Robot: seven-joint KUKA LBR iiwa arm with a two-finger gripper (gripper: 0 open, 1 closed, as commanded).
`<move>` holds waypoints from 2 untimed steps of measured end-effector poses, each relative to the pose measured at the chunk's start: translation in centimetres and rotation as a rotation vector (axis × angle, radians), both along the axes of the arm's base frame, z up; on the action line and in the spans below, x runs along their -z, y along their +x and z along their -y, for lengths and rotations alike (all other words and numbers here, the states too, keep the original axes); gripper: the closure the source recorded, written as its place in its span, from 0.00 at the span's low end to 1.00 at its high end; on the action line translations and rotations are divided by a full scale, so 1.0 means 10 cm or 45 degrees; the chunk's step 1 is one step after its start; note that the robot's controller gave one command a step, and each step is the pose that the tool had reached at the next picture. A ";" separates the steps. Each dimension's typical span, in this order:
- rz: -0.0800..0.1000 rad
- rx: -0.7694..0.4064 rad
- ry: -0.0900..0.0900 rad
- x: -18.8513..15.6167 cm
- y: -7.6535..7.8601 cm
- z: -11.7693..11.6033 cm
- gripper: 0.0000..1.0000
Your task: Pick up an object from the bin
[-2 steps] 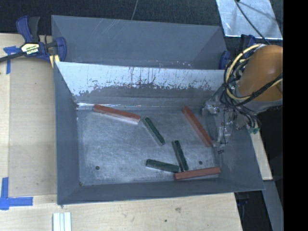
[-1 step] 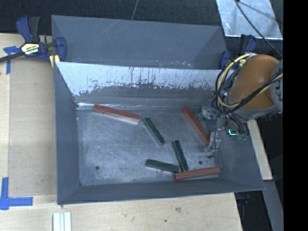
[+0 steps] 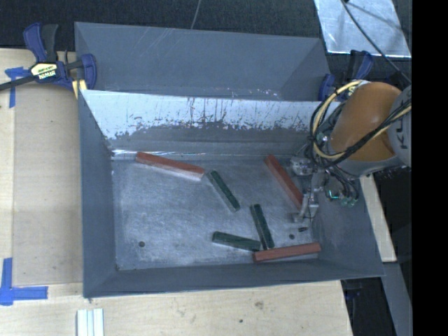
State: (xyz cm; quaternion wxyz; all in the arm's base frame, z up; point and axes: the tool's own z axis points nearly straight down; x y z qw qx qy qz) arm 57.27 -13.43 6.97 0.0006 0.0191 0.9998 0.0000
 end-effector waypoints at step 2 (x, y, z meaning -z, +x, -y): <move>-0.009 0.229 0.005 0.00 0.36 -0.15 1.00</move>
Offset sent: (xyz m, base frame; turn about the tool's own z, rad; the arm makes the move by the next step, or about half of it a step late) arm 0.0366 0.0138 0.0003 0.1804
